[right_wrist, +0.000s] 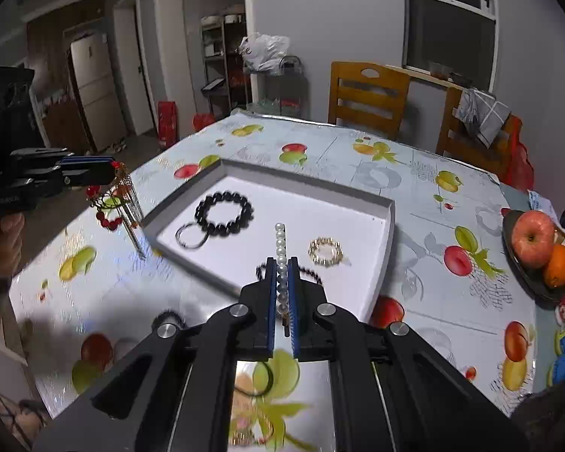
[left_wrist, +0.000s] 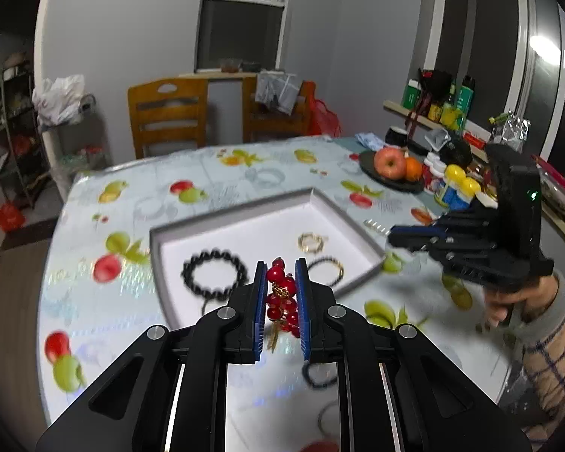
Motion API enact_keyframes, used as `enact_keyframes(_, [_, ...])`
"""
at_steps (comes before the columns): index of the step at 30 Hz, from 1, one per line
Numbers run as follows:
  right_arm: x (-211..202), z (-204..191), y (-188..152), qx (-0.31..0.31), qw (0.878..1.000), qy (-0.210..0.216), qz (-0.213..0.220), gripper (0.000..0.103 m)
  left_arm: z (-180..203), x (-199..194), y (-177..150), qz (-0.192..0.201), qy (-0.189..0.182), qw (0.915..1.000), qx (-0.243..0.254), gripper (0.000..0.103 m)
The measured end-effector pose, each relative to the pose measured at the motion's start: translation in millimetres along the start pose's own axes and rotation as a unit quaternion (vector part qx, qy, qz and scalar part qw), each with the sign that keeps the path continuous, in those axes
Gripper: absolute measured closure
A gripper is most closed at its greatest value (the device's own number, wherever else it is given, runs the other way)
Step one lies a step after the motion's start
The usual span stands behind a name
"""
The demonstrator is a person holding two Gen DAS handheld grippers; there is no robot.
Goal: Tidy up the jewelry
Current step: 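Carry the pearl clip and red necklace into the grey tray and open both grippers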
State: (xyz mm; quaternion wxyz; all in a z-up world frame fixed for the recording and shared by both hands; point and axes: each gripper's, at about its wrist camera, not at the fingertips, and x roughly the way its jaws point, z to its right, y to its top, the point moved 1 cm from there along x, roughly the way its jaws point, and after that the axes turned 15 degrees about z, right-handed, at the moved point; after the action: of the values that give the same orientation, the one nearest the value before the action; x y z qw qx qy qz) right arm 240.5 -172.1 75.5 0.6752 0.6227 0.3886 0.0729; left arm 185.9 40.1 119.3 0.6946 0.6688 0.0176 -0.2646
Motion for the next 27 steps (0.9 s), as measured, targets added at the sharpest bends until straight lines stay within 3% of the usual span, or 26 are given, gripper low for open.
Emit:
enact_keyframes(8, [36, 23, -8, 0.041, 0.999, -0.015, 0.009, 0.097, 8, 43, 10, 0.019, -0.014, 0.9996, -0.014, 0.087])
enact_keyframes(18, [62, 46, -31, 0.067, 0.997, -0.035, 0.005, 0.097, 10, 97, -16, 0.007, 0.008, 0.9999, -0.001, 0.087])
enact_keyframes(27, [76, 50, -45, 0.070, 0.997, -0.037, -0.016, 0.097, 1, 121, -37, -0.022, 0.009, 0.9997, -0.006, 0.087])
